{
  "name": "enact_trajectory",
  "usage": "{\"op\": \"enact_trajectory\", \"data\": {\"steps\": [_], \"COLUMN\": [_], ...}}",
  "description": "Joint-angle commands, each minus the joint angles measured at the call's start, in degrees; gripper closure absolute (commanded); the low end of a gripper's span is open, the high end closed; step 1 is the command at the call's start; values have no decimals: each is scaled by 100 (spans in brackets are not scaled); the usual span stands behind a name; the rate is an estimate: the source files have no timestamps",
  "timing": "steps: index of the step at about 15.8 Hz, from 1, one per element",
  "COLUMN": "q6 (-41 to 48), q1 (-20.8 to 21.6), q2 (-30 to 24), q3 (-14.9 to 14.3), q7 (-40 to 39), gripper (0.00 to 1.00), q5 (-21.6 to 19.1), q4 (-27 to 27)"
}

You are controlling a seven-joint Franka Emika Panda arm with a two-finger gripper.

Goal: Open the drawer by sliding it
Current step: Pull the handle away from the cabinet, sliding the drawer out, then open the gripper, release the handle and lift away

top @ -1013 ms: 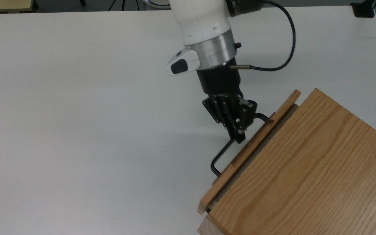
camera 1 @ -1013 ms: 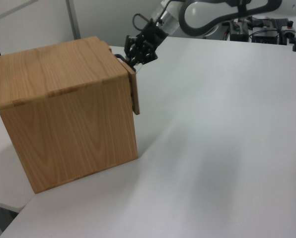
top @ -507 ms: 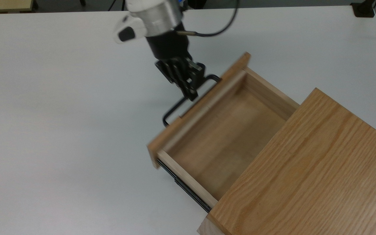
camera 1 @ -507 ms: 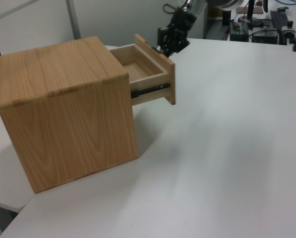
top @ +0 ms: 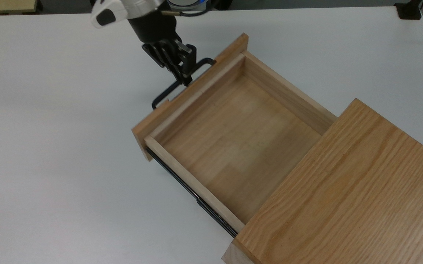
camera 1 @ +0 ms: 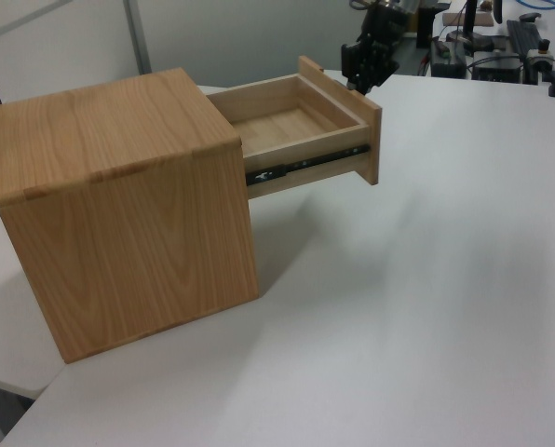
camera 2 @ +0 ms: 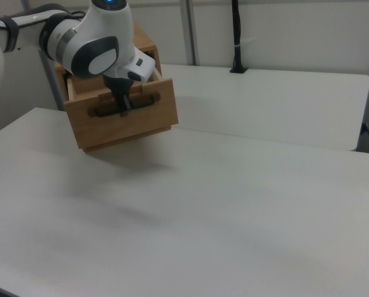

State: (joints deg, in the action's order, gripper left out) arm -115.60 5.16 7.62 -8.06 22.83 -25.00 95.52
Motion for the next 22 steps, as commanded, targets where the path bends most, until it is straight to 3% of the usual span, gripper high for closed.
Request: {"op": "enact_trajectory", "data": {"steps": [1, 3, 4, 6, 9, 13, 15, 19, 22], "q6": [521, 618, 714, 1082, 1417, 1594, 1777, 2323, 2612], "q1": [29, 29, 29, 20, 55, 46, 81, 108, 99], "q2": [-525, -525, -516, -525, -604, -797, -867, -1069, -1096], "q3": [-274, -406, -450, -512, -547, -556, -504, -249, -55], "q7": [-436, -577, -638, -665, -902, -929, -1086, -2008, -2028], "gripper": [97, 81, 58, 0, 0, 0, 0, 0, 0], "q5": [-207, -207, -190, -32, 731, 1260, 1794, 2665, 3175], "q4": [362, 362, 362, 344, 300, 248, 151, 63, -130]}}
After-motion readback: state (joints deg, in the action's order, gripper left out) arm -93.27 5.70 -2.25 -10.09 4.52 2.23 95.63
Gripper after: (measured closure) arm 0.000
